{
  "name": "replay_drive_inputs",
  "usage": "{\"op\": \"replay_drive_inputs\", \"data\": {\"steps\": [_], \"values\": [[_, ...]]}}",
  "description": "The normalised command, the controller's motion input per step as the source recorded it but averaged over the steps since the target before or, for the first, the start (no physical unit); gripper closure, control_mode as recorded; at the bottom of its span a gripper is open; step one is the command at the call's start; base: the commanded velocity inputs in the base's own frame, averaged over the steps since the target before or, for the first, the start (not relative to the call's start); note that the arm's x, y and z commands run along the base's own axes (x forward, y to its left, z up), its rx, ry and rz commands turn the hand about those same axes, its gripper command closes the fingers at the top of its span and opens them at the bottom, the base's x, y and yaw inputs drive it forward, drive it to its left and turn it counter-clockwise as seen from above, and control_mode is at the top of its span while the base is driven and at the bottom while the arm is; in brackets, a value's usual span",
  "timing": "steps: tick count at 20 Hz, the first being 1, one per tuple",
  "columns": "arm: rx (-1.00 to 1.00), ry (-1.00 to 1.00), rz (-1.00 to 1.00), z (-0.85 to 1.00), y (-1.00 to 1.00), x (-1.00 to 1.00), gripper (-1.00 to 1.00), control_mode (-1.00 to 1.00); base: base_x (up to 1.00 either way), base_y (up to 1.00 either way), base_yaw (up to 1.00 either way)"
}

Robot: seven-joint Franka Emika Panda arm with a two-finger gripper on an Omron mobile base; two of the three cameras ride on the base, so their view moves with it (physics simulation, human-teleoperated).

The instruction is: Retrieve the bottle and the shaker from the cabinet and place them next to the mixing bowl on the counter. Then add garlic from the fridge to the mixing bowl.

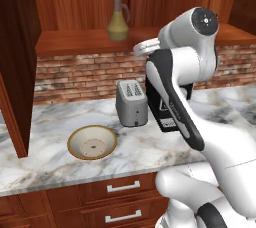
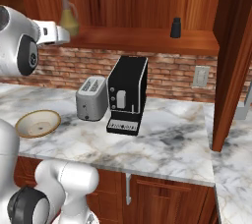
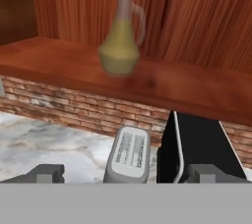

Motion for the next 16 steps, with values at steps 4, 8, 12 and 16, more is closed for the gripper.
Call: {"op": "replay_drive_inputs", "data": {"steps": [4, 8, 12, 16], "values": [[0.0, 0.0, 0.0, 0.26, 0.0, 0.0, -1.0, -1.0, 0.0, 0.0, 0.0], [0.02, -0.01, 0.0, 0.06, 0.0, 0.0, -1.0, -1.0, 0.0, 0.0, 0.0], [0.05, -0.06, 0.0, 0.0, 0.0, 0.05, -1.0, -1.0, 0.0, 0.0, 0.0], [0.11, -0.13, 0.0, 0.0, 0.0, 0.07, -1.0, -1.0, 0.0, 0.0, 0.0]]}}
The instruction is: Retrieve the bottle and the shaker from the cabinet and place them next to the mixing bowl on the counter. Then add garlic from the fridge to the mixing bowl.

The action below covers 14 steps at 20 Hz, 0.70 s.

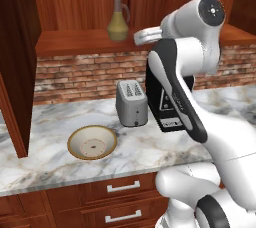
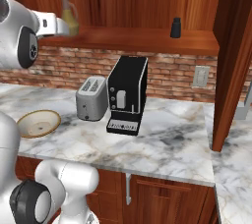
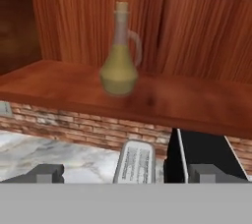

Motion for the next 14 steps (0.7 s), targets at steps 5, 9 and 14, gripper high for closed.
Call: {"op": "replay_drive_inputs", "data": {"steps": [5, 9, 14], "values": [[0.08, -0.13, 0.0, 0.06, 0.0, 0.02, -1.0, -1.0, 0.0, 0.0, 0.0], [0.04, -0.07, 0.0, 0.26, 0.0, 0.1, -1.0, -1.0, 0.0, 0.0, 0.0], [0.02, 0.0, 0.0, 0.29, 0.0, 0.11, -1.0, -1.0, 0.0, 0.0, 0.0]]}}
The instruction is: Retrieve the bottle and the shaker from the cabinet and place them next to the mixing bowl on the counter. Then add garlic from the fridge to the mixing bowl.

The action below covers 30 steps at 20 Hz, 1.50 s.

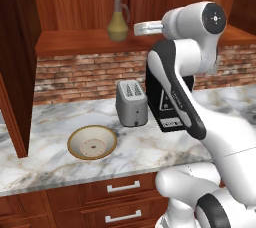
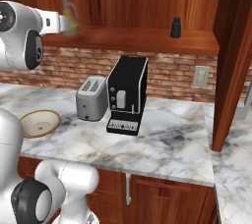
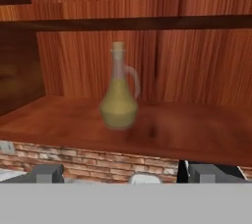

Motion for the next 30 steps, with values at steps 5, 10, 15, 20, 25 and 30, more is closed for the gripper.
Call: {"op": "replay_drive_inputs", "data": {"steps": [5, 10, 15, 20, 25, 30], "values": [[0.01, 0.02, 0.0, 0.17, 0.0, 0.2, -1.0, -1.0, 0.0, 0.0, 0.0], [0.0, 0.03, 0.0, 0.12, 0.01, 0.18, -1.0, -1.0, 0.0, 0.0, 0.0], [0.0, 0.0, 0.0, 0.04, 0.06, 0.19, -1.0, -1.0, 0.0, 0.0, 0.0], [0.0, 0.02, 0.0, 0.03, 0.13, 0.22, -1.0, -1.0, 0.0, 0.0, 0.0], [0.0, 0.03, 0.0, 0.01, 0.17, 0.26, -1.0, -1.0, 0.0, 0.0, 0.0], [0.0, 0.01, 0.0, 0.11, 0.1, 0.22, -1.0, -1.0, 0.0, 0.0, 0.0]]}}
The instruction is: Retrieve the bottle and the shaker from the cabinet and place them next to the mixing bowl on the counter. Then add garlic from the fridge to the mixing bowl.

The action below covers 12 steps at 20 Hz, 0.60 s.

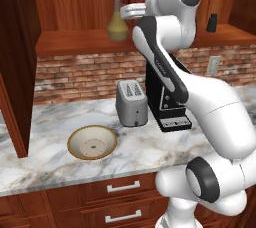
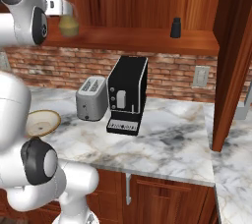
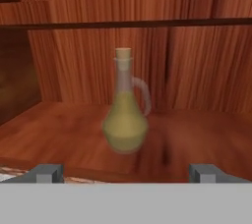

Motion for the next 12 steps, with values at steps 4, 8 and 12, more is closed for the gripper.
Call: {"op": "replay_drive_inputs", "data": {"steps": [4, 8, 12], "values": [[0.0, 0.0, 0.0, 0.16, 0.0, 0.12, -1.0, -1.0, 0.0, 0.0, 0.0], [0.0, 0.0, 0.0, 0.04, 0.0, 0.16, -1.0, -1.0, 0.0, 0.0, 0.0], [0.0, 0.0, 0.0, 0.0, 0.0, 0.22, -1.0, -1.0, 0.0, 0.0, 0.0]]}}
